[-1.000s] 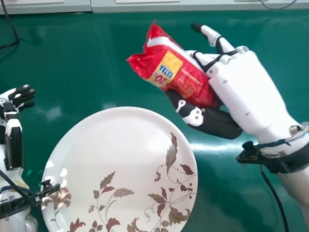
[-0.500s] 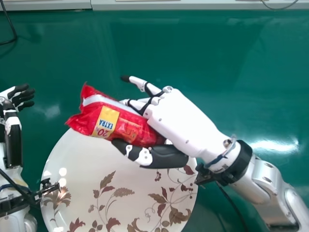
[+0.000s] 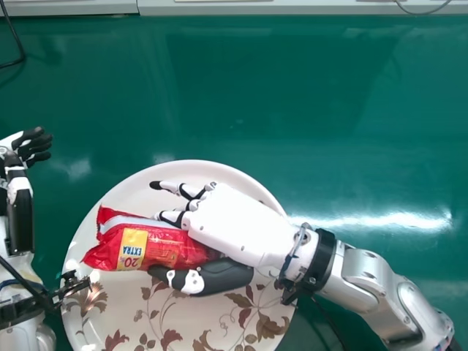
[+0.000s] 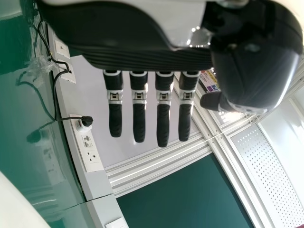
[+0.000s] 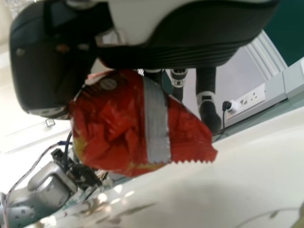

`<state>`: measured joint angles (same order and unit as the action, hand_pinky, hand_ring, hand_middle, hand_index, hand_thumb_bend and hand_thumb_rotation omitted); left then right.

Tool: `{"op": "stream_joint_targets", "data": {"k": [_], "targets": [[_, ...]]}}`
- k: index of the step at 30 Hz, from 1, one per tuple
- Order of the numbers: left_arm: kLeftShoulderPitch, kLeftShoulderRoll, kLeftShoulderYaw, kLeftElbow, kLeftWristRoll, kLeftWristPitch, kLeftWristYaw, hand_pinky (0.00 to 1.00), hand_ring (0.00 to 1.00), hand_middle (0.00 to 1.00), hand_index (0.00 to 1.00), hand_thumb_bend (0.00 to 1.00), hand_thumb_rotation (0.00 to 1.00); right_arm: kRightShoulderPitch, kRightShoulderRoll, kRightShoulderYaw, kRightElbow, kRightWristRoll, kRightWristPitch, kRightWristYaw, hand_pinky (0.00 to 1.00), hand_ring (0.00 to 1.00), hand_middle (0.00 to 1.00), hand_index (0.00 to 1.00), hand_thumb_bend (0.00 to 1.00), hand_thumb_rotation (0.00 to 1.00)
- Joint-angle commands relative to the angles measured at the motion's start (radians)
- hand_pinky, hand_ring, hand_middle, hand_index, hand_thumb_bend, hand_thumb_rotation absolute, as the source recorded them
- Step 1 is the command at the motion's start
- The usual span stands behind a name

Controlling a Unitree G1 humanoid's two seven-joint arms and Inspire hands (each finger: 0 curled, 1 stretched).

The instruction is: Pick up biscuit and place it in the plate

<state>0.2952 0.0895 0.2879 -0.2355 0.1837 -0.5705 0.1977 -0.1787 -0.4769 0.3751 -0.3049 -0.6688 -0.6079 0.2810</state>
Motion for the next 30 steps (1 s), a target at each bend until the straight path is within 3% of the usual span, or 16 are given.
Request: {"op": "stream_joint_targets", "data": {"k": [1, 8, 9, 11, 13, 14, 16, 23, 30], "targets": [[0.029, -0.017, -0.01, 0.029, -0.001, -0.01, 0.0, 0.67, 0.71, 0.69, 0.72, 0.1, 0.15, 0.019, -0.019, 0.011, -0.008, 0.019, 0.002, 0.033, 0.15, 0.38, 0.44, 0.52, 0.51, 0.0], [0.027, -0.016, -0.009, 0.034, 0.006, -0.008, 0.003, 0.69, 0.71, 0.7, 0.73, 0.11, 0.16, 0.021, -0.024, -0.017, -0.018, 0.027, -0.004, 0.039, 0.21, 0.38, 0.45, 0.54, 0.51, 0.0], [0.027, -0.017, -0.009, 0.033, 0.006, -0.006, 0.004, 0.67, 0.71, 0.69, 0.73, 0.1, 0.15, 0.016, -0.035, -0.019, -0.026, 0.031, 0.003, 0.06, 0.26, 0.41, 0.49, 0.51, 0.51, 0.08], [0.025, -0.015, -0.008, 0.036, 0.003, -0.009, 0.002, 0.67, 0.71, 0.69, 0.73, 0.11, 0.18, 0.01, -0.053, -0.026, -0.047, 0.027, 0.015, 0.092, 0.39, 0.57, 0.66, 0.69, 0.68, 0.42], [0.023, -0.013, -0.008, 0.038, -0.002, -0.009, -0.001, 0.67, 0.71, 0.69, 0.73, 0.1, 0.18, 0.005, -0.06, -0.033, -0.056, 0.017, 0.012, 0.093, 0.53, 0.71, 0.78, 0.8, 0.8, 0.6], [0.022, -0.011, -0.008, 0.04, -0.006, -0.01, -0.003, 0.66, 0.71, 0.7, 0.73, 0.1, 0.17, 0.003, -0.062, -0.036, -0.057, 0.016, 0.009, 0.091, 0.58, 0.75, 0.8, 0.82, 0.82, 0.62], [0.021, -0.008, -0.007, 0.04, -0.009, -0.011, -0.004, 0.67, 0.71, 0.7, 0.73, 0.1, 0.16, -0.001, -0.062, -0.04, -0.055, 0.011, 0.005, 0.084, 0.64, 0.8, 0.83, 0.84, 0.84, 0.65], [0.015, -0.001, -0.004, 0.047, -0.01, -0.019, -0.006, 0.67, 0.71, 0.69, 0.72, 0.09, 0.07, -0.007, -0.061, -0.053, -0.066, 0.009, 0.019, 0.092, 0.68, 0.83, 0.85, 0.84, 0.86, 0.71], [0.017, -0.001, -0.001, 0.047, -0.011, -0.018, -0.007, 0.69, 0.72, 0.7, 0.72, 0.1, 0.1, 0.0, -0.039, -0.083, -0.064, -0.022, 0.016, 0.032, 0.69, 0.82, 0.86, 0.84, 0.89, 0.7]]}}
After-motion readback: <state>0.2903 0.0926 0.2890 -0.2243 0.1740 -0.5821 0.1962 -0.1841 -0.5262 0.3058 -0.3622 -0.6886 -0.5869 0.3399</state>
